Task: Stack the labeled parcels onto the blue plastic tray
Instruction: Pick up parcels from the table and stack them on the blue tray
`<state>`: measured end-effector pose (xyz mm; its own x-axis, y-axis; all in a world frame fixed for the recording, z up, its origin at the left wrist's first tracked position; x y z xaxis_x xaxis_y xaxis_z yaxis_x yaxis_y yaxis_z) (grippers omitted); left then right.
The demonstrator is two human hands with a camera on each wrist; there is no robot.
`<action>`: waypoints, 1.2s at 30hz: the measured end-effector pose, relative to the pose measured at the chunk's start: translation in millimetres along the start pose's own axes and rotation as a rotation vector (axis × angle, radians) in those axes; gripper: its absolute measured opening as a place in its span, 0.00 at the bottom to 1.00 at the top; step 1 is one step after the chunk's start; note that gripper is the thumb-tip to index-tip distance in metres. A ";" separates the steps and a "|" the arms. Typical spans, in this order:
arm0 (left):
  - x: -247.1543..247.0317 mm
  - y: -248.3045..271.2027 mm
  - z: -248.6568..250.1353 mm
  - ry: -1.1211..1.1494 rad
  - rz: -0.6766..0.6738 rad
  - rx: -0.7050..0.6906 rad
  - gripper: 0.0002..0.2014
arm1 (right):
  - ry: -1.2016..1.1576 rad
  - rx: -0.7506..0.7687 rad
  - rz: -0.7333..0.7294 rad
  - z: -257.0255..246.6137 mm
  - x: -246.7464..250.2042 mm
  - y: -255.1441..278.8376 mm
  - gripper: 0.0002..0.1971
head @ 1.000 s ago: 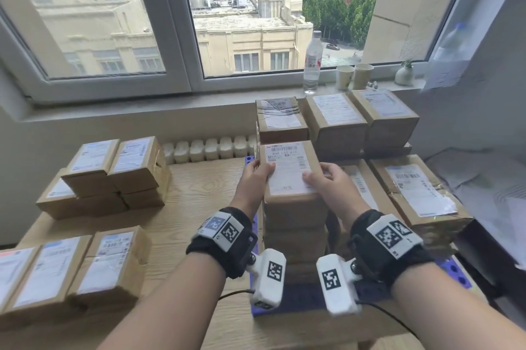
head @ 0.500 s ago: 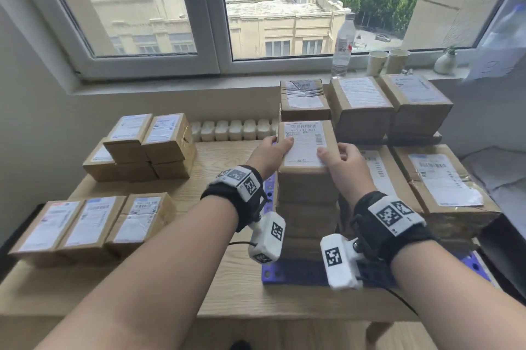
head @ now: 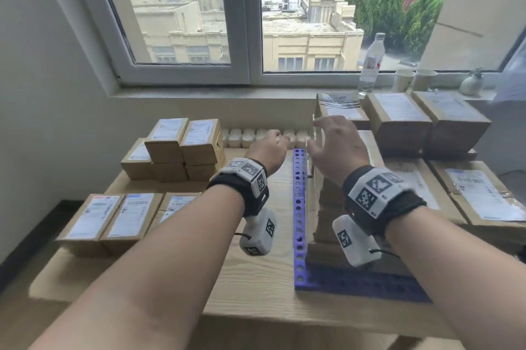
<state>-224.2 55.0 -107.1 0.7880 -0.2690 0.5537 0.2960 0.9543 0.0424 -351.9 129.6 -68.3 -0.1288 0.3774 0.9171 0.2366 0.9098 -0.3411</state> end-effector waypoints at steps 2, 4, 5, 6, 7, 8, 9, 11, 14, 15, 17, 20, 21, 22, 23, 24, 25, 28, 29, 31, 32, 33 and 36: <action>21.8 -0.7 -14.8 -0.068 -0.012 -0.011 0.25 | -0.008 0.015 -0.014 -31.0 -9.1 -3.6 0.20; 48.4 -1.6 -33.7 -0.136 -0.012 -0.020 0.24 | 0.008 0.025 -0.058 -61.9 -24.4 -4.8 0.19; 62.7 -2.6 -45.2 -0.160 -0.006 -0.017 0.24 | 0.029 0.034 -0.086 -77.6 -32.8 -4.6 0.19; 77.1 -3.9 -58.1 -0.178 0.002 -0.004 0.23 | 0.052 0.045 -0.119 -92.9 -42.0 -4.5 0.19; 91.5 -4.7 -71.6 -0.191 0.009 0.010 0.22 | 0.074 0.051 -0.148 -108.0 -50.4 -4.0 0.20; 104.3 -5.0 -84.8 -0.204 0.010 0.026 0.21 | 0.092 0.045 -0.178 -121.3 -58.4 -3.3 0.20; 116.9 -4.4 -97.9 -0.218 0.009 0.040 0.21 | 0.105 0.036 -0.204 -134.3 -66.4 -2.9 0.21; 141.0 -2.6 -120.8 -0.247 0.010 0.058 0.22 | 0.107 0.017 -0.243 -159.2 -82.3 -4.6 0.21; 172.3 1.0 -146.4 -0.269 0.020 0.064 0.23 | 0.087 -0.008 -0.296 -193.9 -103.9 -7.5 0.21; 181.1 2.1 -153.5 -0.272 0.026 0.064 0.23 | 0.082 -0.012 -0.306 -204.9 -109.1 -7.6 0.21; 196.2 2.9 -168.5 -0.266 0.041 0.071 0.23 | 0.066 -0.008 -0.312 -224.6 -119.1 -7.7 0.20; 212.3 0.2 -191.0 -0.233 0.055 0.105 0.24 | 0.047 0.005 -0.320 -248.7 -130.8 -9.7 0.20; 216.7 -1.7 -197.4 -0.219 0.056 0.117 0.24 | 0.041 0.011 -0.326 -255.3 -134.8 -12.0 0.20; 220.9 -4.6 -203.7 -0.209 0.061 0.125 0.24 | 0.035 0.016 -0.327 -261.2 -138.3 -15.0 0.19; 225.6 -8.0 -209.1 -0.200 0.068 0.128 0.24 | 0.027 0.020 -0.325 -266.8 -142.3 -19.1 0.19; 229.9 -12.5 -214.5 -0.190 0.078 0.131 0.24 | 0.019 0.022 -0.328 -271.6 -146.4 -23.4 0.19; 234.4 -17.1 -219.6 -0.178 0.086 0.135 0.24 | 0.010 0.026 -0.335 -276.3 -150.5 -27.9 0.19; 246.7 -35.5 -234.5 -0.152 0.111 0.156 0.24 | -0.001 0.035 -0.373 -287.5 -167.0 -41.6 0.20; 250.8 -43.0 -238.6 -0.146 0.118 0.163 0.24 | -0.003 0.039 -0.383 -290.5 -172.6 -47.1 0.21; 257.8 -60.2 -244.4 -0.136 0.133 0.175 0.24 | -0.013 0.045 -0.386 -294.9 -183.2 -61.3 0.21; 260.9 -69.7 -246.6 -0.135 0.140 0.181 0.25 | -0.020 0.046 -0.387 -296.2 -188.1 -70.2 0.21; 263.6 -79.3 -248.3 -0.136 0.144 0.188 0.25 | -0.027 0.047 -0.390 -297.6 -193.0 -80.0 0.21; 270.3 -111.4 -253.3 -0.128 0.154 0.220 0.26 | -0.055 0.042 -0.394 -300.6 -208.3 -112.0 0.21</action>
<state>92.6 -157.0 -172.9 0.7363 -0.1133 0.6671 0.0426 0.9917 0.1214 -62.1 -102.8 -159.1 -0.2535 0.0055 0.9673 0.1198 0.9925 0.0257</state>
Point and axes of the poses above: each hand's wrist, its own y-axis away from the middle knuckle, its own x-axis out of the back of the hand, z = x × y, the point moved 4 cm from there along -y, towards the middle knuckle, and after that the axes turned 14 degrees about y, right-handed, at the moved point
